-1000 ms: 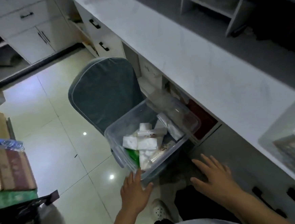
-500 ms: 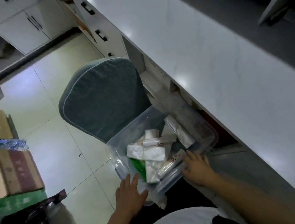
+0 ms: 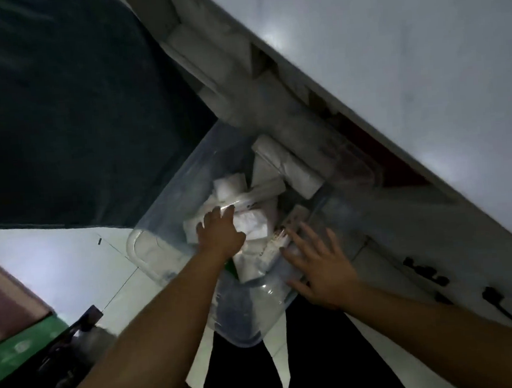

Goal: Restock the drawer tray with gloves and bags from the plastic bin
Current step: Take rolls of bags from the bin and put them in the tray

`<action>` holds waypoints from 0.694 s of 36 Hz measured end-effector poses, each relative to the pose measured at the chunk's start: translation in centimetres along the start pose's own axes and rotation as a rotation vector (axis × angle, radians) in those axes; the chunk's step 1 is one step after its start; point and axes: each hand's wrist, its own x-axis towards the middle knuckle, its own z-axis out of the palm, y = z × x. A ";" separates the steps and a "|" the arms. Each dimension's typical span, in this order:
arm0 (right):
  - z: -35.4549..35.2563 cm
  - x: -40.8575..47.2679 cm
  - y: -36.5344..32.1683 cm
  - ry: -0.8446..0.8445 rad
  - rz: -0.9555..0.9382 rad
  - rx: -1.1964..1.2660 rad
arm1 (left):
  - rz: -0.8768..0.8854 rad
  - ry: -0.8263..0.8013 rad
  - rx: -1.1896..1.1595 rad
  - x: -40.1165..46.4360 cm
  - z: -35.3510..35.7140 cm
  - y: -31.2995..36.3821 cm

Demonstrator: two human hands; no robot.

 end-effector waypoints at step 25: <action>-7.3 0.4 -4.5 0.471 0.393 0.995 | 0.129 -0.186 -0.834 -5.3 -4.3 -1.9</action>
